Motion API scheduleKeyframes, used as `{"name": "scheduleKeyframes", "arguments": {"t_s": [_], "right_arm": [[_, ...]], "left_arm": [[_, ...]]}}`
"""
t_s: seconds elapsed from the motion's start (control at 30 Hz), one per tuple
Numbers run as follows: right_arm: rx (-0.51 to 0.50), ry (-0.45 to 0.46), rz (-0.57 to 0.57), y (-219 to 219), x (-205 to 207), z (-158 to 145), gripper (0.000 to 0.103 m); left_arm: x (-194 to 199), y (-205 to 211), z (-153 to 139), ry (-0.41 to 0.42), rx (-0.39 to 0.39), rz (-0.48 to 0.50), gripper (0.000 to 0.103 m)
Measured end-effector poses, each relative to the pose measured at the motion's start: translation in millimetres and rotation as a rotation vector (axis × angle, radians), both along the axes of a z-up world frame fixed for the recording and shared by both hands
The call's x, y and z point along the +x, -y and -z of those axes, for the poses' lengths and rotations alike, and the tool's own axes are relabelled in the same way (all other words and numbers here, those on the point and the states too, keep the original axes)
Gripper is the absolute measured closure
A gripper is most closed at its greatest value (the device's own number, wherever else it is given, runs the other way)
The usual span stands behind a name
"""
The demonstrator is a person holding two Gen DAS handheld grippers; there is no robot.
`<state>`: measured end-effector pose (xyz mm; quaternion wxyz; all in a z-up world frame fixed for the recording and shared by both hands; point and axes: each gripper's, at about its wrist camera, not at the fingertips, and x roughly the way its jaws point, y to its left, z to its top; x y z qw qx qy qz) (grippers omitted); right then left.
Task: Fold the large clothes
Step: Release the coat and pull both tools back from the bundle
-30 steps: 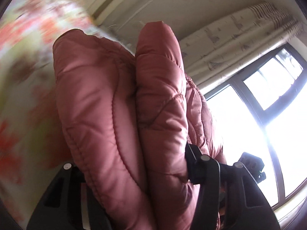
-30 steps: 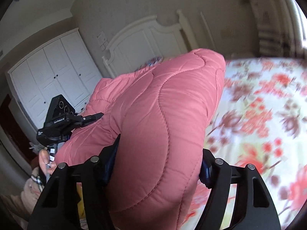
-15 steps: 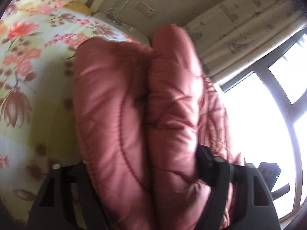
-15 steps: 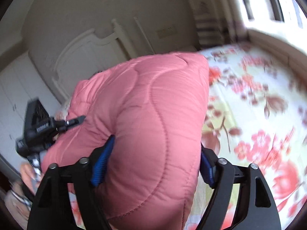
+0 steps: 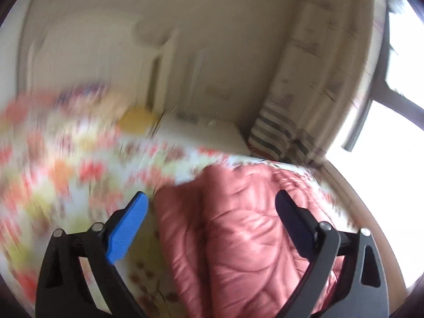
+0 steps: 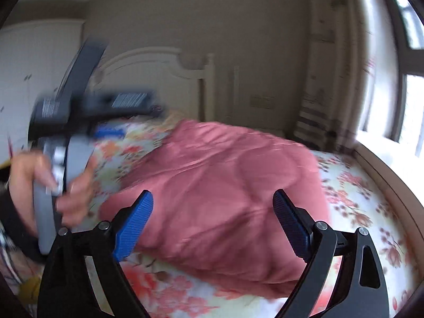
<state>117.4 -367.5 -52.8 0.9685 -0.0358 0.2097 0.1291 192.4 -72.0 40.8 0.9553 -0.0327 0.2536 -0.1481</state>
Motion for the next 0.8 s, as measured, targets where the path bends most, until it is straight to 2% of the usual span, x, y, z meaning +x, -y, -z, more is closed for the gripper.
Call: {"name": "scheduleKeyframes", "arguments": {"t_s": [0.07, 0.1, 0.13, 0.2, 0.27, 0.33, 0.4, 0.47, 0.53, 0.57, 0.63, 0.7, 0.8], "right_arm": [[-0.052, -0.008, -0.097, -29.5, -3.5, 11.9, 0.030], [-0.083, -0.009, -0.131, -44.2, -5.8, 19.5, 0.030], [-0.135, -0.008, -0.151, -57.2, -8.4, 27.6, 0.030], [-0.193, -0.034, -0.158, -69.7, -6.7, 38.0, 0.030], [-0.178, -0.039, -0.160, -60.2, -2.6, 39.5, 0.030], [-0.157, -0.064, -0.174, -52.7, -3.6, 37.7, 0.030], [-0.170, -0.089, -0.211, -49.2, 3.9, 31.5, 0.031], [-0.168, -0.058, -0.250, -34.3, -16.1, 15.6, 0.030], [-0.124, -0.011, -0.246, -14.8, -30.6, -2.9, 0.024], [-0.097, 0.029, -0.200, 1.2, -39.8, -16.6, 0.017], [-0.051, 0.086, -0.127, 25.0, -52.1, -37.7, 0.015], [0.025, 0.123, -0.047, 51.0, -65.2, -58.4, 0.011], [0.152, 0.140, 0.056, 83.8, -84.0, -72.0, 0.011]], "left_arm": [[-7.7, 21.7, -6.1, 0.033, 0.136, 0.053, 0.002], [-7.7, 33.2, -3.2, 0.031, 0.203, 0.078, 0.002], [-3.3, 47.1, 3.7, 0.000, 0.273, 0.120, 0.002], [1.9, 61.6, 27.1, -0.071, 0.346, 0.166, 0.002], [18.9, 65.6, 57.5, -0.172, 0.435, 0.120, 0.002], [21.2, 46.5, 71.1, -0.225, 0.340, 0.114, 0.002], [15.6, 24.4, 68.1, -0.233, 0.268, 0.048, 0.002], [-4.5, 3.5, 46.5, -0.151, 0.232, -0.039, 0.002], [-33.3, -13.7, 21.7, -0.023, 0.208, -0.087, 0.002], [-54.5, -21.4, 5.6, 0.058, 0.197, -0.102, 0.002], [-90.7, -29.2, -22.9, 0.191, 0.195, -0.121, 0.002], [-131.8, -32.7, -42.8, 0.305, 0.229, -0.152, 0.002], [-188.1, -31.0, -56.0, 0.414, 0.239, -0.181, 0.002]]}}
